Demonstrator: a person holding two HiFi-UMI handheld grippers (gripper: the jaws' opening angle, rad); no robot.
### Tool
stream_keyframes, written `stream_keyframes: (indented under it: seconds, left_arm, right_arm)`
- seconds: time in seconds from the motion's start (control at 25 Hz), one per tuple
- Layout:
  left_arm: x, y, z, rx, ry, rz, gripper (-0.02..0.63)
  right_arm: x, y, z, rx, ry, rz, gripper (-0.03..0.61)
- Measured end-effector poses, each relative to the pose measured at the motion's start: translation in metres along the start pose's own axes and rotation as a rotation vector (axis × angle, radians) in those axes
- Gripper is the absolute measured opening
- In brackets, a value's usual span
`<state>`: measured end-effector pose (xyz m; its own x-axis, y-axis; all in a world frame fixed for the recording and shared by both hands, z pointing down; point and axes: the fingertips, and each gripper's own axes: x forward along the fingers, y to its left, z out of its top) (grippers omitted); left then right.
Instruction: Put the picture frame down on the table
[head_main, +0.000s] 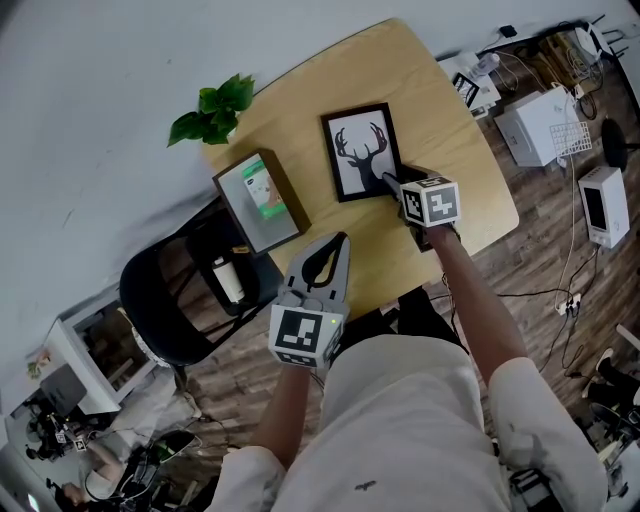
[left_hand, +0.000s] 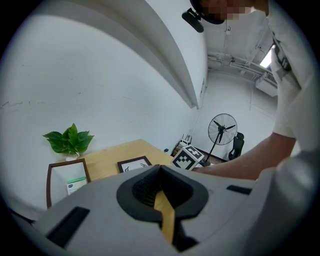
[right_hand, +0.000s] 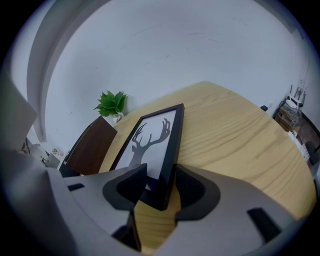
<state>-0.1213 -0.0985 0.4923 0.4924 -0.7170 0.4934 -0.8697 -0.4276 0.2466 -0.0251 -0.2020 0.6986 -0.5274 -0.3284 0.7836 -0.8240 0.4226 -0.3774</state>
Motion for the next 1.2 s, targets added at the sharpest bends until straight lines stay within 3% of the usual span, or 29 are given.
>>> stream_keyframes:
  seconds: [0.56,1.2]
  left_arm:
    - [0.000,-0.007,-0.007,0.006,0.016,-0.008,0.006]
    - [-0.002,-0.017,0.000,0.010,-0.010,0.006,0.006]
  right_arm:
    - [-0.006,-0.007,0.006,0.030,-0.030,0.004,0.147]
    - [-0.018,-0.006,0.010,-0.051,-0.031,-0.006,0.127]
